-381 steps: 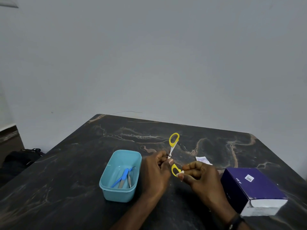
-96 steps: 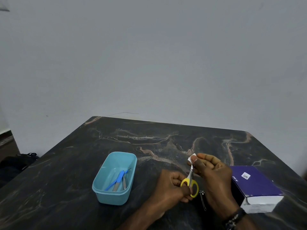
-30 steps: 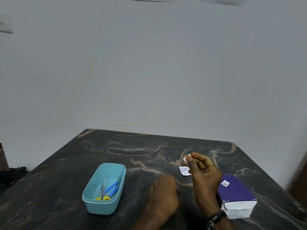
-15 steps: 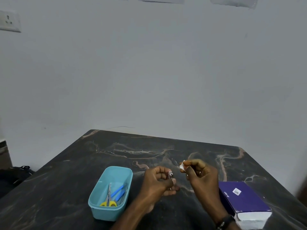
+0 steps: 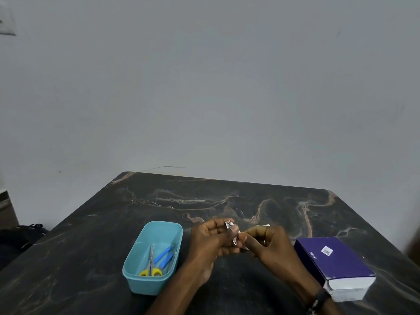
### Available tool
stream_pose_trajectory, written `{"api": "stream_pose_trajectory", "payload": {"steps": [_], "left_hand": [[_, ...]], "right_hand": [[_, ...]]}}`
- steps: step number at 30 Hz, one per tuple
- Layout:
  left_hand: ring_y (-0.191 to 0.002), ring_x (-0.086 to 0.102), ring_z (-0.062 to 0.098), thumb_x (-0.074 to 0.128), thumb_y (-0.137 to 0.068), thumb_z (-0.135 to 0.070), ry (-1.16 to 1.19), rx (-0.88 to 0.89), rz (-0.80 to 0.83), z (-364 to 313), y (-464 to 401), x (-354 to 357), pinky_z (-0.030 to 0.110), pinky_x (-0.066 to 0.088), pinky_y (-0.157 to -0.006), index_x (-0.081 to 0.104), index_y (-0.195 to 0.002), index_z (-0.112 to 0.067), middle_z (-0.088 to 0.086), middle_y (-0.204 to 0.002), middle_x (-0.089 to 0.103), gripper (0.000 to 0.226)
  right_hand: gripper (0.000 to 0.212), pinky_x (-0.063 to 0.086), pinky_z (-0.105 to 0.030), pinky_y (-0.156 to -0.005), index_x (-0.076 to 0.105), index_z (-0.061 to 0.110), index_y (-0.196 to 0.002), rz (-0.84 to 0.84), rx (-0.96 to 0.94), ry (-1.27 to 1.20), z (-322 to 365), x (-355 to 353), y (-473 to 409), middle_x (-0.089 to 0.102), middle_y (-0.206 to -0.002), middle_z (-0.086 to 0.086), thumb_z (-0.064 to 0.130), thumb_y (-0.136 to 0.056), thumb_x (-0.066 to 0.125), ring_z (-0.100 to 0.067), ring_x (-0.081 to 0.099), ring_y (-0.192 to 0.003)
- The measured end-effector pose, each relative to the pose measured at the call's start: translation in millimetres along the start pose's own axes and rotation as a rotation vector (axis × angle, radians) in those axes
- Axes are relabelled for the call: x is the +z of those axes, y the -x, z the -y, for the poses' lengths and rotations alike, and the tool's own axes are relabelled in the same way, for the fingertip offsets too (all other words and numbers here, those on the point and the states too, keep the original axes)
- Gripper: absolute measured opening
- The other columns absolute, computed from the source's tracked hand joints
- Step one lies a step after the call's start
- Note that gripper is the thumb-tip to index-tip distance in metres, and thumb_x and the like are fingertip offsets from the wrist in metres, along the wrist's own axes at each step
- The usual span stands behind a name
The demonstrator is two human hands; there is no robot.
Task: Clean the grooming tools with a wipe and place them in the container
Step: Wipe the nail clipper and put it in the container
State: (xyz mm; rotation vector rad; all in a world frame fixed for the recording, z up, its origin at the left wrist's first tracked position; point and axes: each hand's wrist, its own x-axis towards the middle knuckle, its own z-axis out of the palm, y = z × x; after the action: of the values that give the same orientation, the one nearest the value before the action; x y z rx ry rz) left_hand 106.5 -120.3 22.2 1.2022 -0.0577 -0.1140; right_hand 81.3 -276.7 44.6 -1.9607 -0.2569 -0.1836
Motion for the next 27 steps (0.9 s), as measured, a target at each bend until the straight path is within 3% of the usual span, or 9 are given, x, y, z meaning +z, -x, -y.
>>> {"api": "stream_pose_trajectory", "payload": {"steps": [5,8,11,17,21,27], "left_hand": [[-0.063,0.072,0.025,0.084,-0.065,-0.023,-0.048,-0.002,0.108,0.2,2.8,-2.2,0.028,0.055,-0.051,0.069,-0.102,-0.006,0.019,-0.087,0.076,0.044],[-0.062,0.071,0.022,0.084,-0.071,-0.02,-0.231,-0.006,0.181,-0.6,4.4,-5.7,0.025,0.051,-0.046,0.073,-0.097,-0.014,0.011,-0.089,0.077,0.029],[-0.062,0.071,0.017,0.079,-0.077,-0.018,-0.396,-0.015,0.252,1.4,6.5,-7.1,0.02,0.047,-0.044,0.074,-0.09,-0.02,0.005,-0.088,0.078,0.014],[-0.064,0.07,0.018,0.071,-0.087,-0.019,-0.446,-0.002,0.355,2.6,9.1,-5.7,0.021,0.049,-0.047,0.075,-0.101,-0.016,0.008,-0.086,0.077,0.015],[-0.066,0.071,0.02,0.064,-0.092,-0.017,-0.372,0.047,0.33,4.0,10.1,-2.6,0.023,0.053,-0.05,0.074,-0.103,-0.016,0.009,-0.086,0.076,0.015],[-0.067,0.073,0.024,0.065,-0.091,-0.014,-0.266,0.124,0.131,7.2,8.3,2.0,0.027,0.056,-0.054,0.072,-0.097,-0.02,0.009,-0.086,0.077,0.011]], "right_hand": [[0.016,0.049,-0.021,-0.056,0.074,0.008,-0.074,-0.032,0.067,-0.098,-5.6,-5.0,-3.5,0.073,-0.066,-0.007,0.01,-0.089,0.067,-0.01,0.064,-0.058],[0.019,0.048,-0.025,-0.055,0.072,0.006,-0.074,-0.084,0.093,-0.113,-9.7,-10.1,-6.0,0.071,-0.065,-0.011,0.012,-0.091,0.065,-0.014,0.061,-0.056],[0.021,0.048,-0.02,-0.054,0.073,0.006,-0.074,-0.11,0.072,-0.09,-10.8,-10.9,-7.2,0.072,-0.067,-0.011,0.011,-0.092,0.063,-0.009,0.061,-0.055],[0.023,0.046,-0.012,-0.052,0.071,0.008,-0.07,-0.106,0.044,-0.058,-12.2,-9.8,-6.7,0.07,-0.06,0.0,0.009,-0.092,0.064,-0.002,0.062,-0.053],[0.018,0.048,-0.011,-0.054,0.073,0.011,-0.075,-0.175,0.025,-0.058,-13.1,-7.9,-6.8,0.074,-0.067,0.002,0.009,-0.091,0.065,-0.004,0.068,-0.061],[0.011,0.053,-0.017,-0.055,0.074,0.012,-0.086,-0.278,0.006,-0.17,-10.6,-6.3,-9.8,0.077,-0.076,-0.001,0.001,-0.084,0.071,-0.015,0.074,-0.069]]}}
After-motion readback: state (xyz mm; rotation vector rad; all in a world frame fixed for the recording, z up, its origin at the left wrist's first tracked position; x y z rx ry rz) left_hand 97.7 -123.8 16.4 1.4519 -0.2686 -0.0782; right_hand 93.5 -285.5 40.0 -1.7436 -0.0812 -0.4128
